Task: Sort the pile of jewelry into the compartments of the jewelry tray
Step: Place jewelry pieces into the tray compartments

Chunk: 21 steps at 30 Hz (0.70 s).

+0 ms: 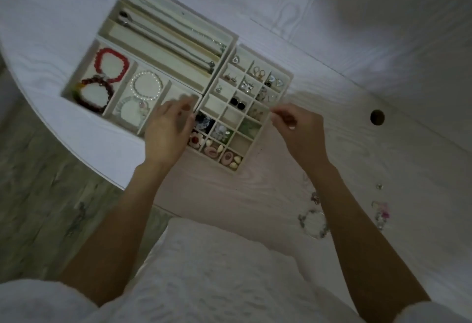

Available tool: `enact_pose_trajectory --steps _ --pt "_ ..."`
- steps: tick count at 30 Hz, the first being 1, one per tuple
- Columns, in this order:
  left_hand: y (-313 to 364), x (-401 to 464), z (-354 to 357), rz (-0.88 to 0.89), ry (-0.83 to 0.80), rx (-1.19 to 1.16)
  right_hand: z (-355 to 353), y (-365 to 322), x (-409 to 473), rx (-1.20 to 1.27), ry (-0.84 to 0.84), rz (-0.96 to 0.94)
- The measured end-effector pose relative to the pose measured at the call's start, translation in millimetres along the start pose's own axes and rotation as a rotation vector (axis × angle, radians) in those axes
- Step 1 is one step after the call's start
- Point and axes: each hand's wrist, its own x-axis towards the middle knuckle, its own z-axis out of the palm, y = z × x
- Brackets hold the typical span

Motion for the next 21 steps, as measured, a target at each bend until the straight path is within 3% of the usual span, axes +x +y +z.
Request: enact_pose_trajectory --steps 7,12,16,21 --pt "-4 1 8 -0.033 -0.039 -0.104 50 -29 51 -0.027 -0.097 -0.079" --pt "-6 -1 10 -0.025 -0.009 -0.117 70 -31 63 -0.153 -0.055 -0.153" --pt "-7 -3 10 -0.006 0.026 -0.085 82 -26 65 -0.285 -0.051 -0.122" --pt "-6 -2 10 -0.002 0.054 -0.106 78 -23 68 -0.242 -0.067 -0.103"
